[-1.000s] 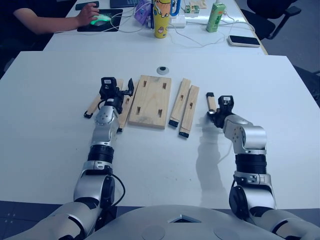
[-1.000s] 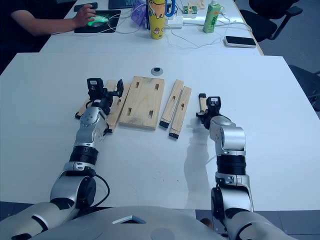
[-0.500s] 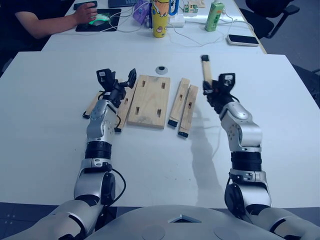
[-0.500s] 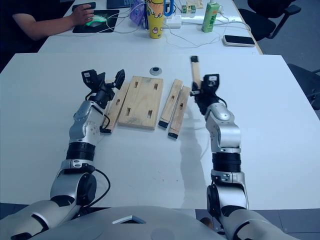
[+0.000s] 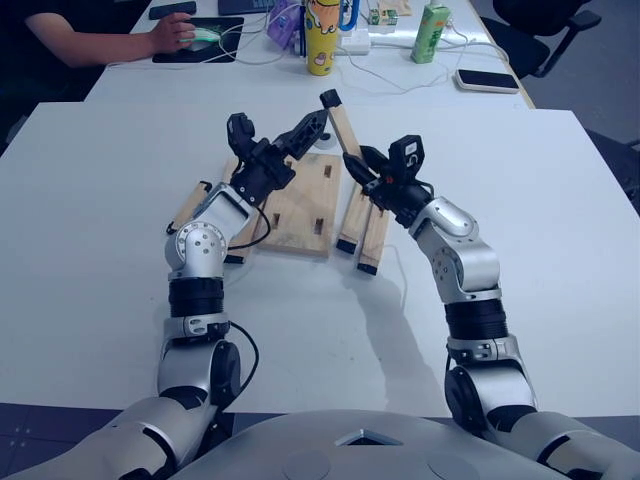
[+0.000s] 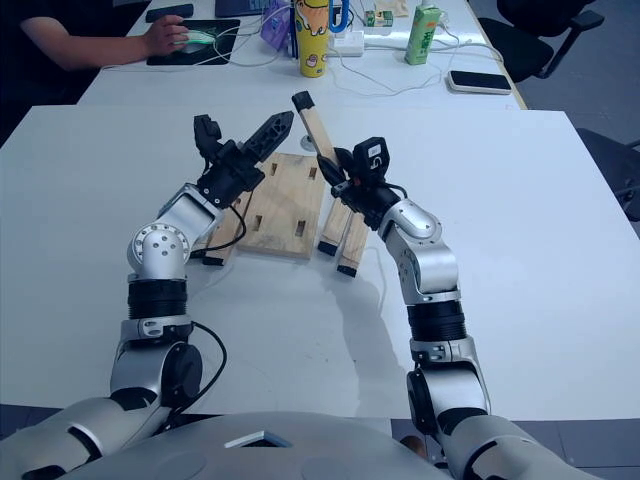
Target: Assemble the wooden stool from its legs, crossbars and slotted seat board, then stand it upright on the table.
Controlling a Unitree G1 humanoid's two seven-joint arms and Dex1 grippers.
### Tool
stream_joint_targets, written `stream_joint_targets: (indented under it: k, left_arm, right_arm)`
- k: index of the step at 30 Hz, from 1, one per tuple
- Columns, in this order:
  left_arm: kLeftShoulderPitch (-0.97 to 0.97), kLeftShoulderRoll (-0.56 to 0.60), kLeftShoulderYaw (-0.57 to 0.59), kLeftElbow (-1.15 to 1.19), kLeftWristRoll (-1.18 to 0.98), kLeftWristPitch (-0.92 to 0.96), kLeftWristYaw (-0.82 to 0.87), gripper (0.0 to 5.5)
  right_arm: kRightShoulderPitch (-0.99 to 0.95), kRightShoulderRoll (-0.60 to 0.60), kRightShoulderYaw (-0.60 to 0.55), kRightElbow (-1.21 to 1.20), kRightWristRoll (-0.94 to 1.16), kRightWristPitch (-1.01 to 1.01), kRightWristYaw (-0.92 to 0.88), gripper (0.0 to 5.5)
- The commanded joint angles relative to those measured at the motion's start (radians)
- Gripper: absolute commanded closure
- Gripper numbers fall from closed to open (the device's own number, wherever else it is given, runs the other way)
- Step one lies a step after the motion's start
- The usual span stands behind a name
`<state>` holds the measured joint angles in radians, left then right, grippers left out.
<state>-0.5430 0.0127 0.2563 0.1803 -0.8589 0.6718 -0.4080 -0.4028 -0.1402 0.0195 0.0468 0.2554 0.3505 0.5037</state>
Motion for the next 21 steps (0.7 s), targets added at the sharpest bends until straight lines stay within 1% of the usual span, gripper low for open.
stream_joint_targets:
  k: [1, 6, 7, 8, 16, 21]
  left_arm:
    - [-0.035, 0.001, 0.030, 0.012, -0.030, 0.026, 0.030, 0.10]
    - [-0.035, 0.001, 0.044, 0.013, -0.047, 0.047, 0.035, 0.10]
    - [-0.033, -0.003, 0.048, 0.008, -0.051, 0.042, 0.035, 0.31]
    - [-0.032, -0.004, 0.050, 0.006, -0.053, 0.042, 0.037, 0.36]
    - [-0.034, 0.005, 0.046, 0.003, -0.068, 0.074, 0.028, 1.64]
    - [-0.047, 0.016, 0.041, 0.016, -0.065, 0.097, 0.027, 2.44]
  right_arm:
    - [0.020, -0.008, 0.016, -0.017, 0.021, -0.038, 0.047, 4.18]
    - [0.029, -0.014, 0.029, -0.025, 0.031, -0.049, 0.080, 4.18]
    - [0.030, -0.016, 0.031, -0.025, 0.032, -0.050, 0.081, 4.18]
    - [0.032, -0.017, 0.033, -0.024, 0.034, -0.052, 0.086, 4.18]
    - [0.041, -0.028, 0.052, -0.042, 0.045, -0.063, 0.138, 4.18]
    - [0.045, -0.053, 0.077, -0.039, -0.002, -0.125, 0.147, 4.18]
